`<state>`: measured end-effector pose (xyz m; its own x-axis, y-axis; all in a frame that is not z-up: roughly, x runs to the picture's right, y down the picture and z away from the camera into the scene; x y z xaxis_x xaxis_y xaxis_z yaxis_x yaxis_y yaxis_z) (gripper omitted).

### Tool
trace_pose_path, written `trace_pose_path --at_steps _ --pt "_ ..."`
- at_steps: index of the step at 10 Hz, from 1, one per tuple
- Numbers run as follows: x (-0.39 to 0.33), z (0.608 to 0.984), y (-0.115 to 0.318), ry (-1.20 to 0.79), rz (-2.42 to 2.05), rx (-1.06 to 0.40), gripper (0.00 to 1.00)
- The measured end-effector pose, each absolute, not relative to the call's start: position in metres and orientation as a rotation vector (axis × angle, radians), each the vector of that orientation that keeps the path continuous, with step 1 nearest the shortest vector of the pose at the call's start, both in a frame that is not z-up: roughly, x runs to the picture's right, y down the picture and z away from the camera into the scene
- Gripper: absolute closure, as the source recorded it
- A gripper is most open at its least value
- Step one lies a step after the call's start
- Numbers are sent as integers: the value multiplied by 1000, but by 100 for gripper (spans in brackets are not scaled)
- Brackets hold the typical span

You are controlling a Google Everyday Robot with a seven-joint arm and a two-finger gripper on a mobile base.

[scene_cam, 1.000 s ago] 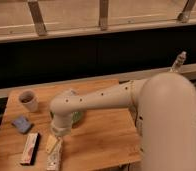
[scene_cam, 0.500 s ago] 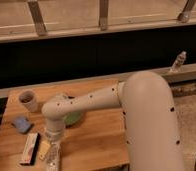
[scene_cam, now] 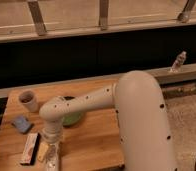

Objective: Place the bottle in the ceramic bowl

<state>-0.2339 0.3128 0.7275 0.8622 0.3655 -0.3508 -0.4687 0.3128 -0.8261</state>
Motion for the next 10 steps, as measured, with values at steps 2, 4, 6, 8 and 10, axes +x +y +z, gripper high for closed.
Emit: trace_pose_path --at_steps 2,4,6,8,10 --pt "-235 730 314 110 554 -1123 51" --pt "-235 730 315 110 556 -1121 70" --pt "-236 730 316 104 559 -1125 89" --pt "-233 730 315 93 565 -1130 100" --pt "-231 730 313 84 570 -1129 100"
